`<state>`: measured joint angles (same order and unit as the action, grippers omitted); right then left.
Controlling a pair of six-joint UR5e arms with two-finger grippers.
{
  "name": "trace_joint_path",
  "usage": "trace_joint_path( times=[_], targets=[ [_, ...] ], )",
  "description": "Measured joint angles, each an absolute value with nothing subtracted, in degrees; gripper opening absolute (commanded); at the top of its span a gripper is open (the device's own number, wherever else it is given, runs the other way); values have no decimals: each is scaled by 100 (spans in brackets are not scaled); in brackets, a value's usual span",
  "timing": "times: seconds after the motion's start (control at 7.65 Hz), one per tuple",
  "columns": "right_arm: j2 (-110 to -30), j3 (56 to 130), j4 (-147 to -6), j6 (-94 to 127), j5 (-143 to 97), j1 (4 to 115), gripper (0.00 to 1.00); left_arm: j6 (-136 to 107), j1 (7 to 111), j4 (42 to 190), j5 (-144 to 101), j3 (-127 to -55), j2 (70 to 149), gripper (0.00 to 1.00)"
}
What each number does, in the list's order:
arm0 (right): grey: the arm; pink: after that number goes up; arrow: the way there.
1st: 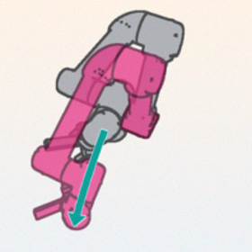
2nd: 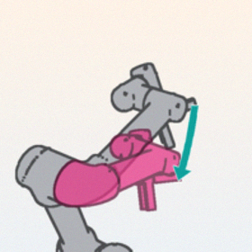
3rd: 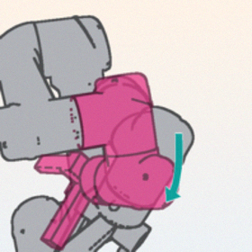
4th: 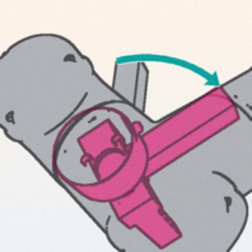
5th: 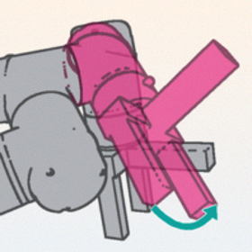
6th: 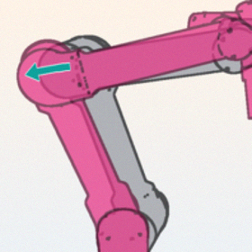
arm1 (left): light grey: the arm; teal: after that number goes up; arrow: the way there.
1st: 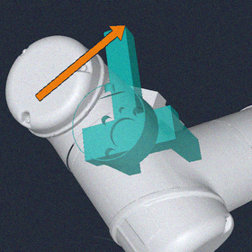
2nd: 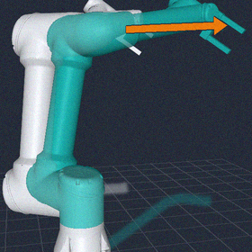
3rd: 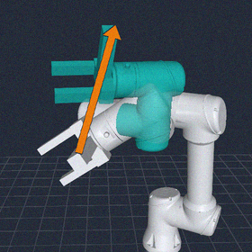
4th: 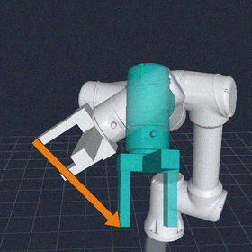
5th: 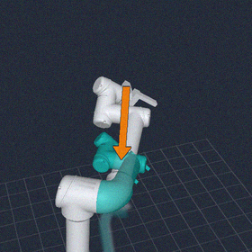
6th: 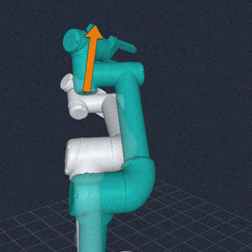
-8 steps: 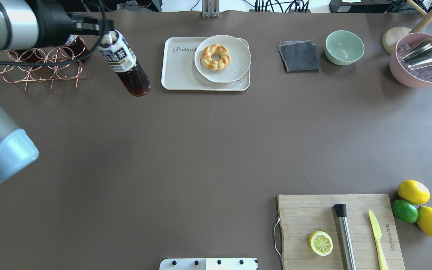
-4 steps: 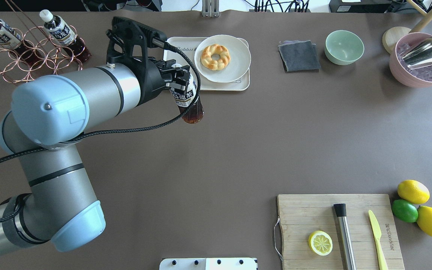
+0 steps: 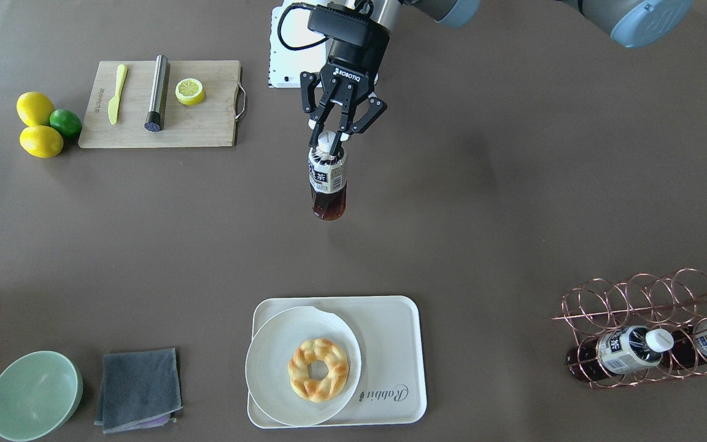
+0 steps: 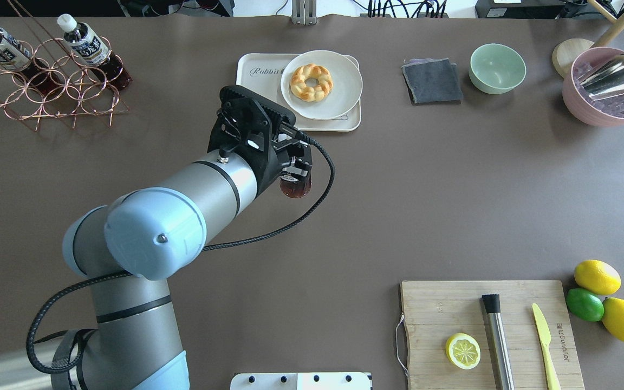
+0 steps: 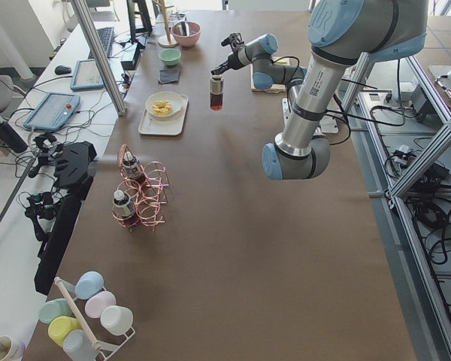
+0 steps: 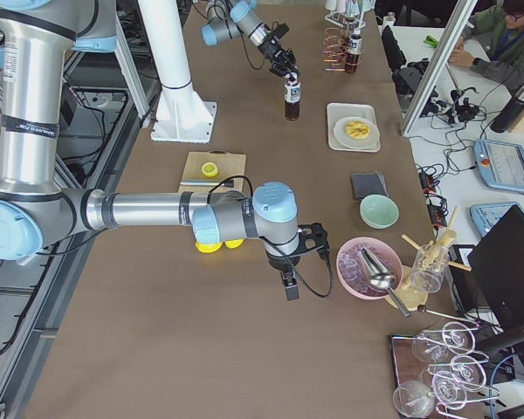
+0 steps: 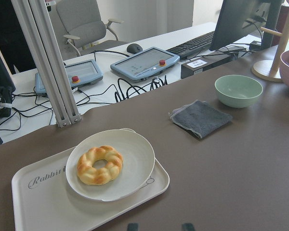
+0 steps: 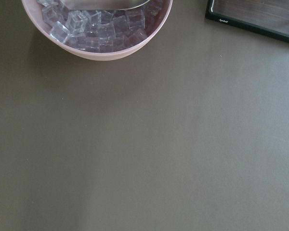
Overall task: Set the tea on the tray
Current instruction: 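Lift the tea bottle out of the rack with the left gripper toward the tray, then lower the tea bottle onto the table short of the tray, left gripper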
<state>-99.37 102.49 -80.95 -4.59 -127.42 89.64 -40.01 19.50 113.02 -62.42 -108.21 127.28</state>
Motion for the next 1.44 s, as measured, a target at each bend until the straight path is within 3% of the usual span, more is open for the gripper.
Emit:
trace_joint_path(
  times=[1.44],
  targets=[
    [-9968, 10239, -8095, -471, -12740, 8965, 100, -4039, 1732, 11762, -6192, -10439, 12611, 0]
  ],
)
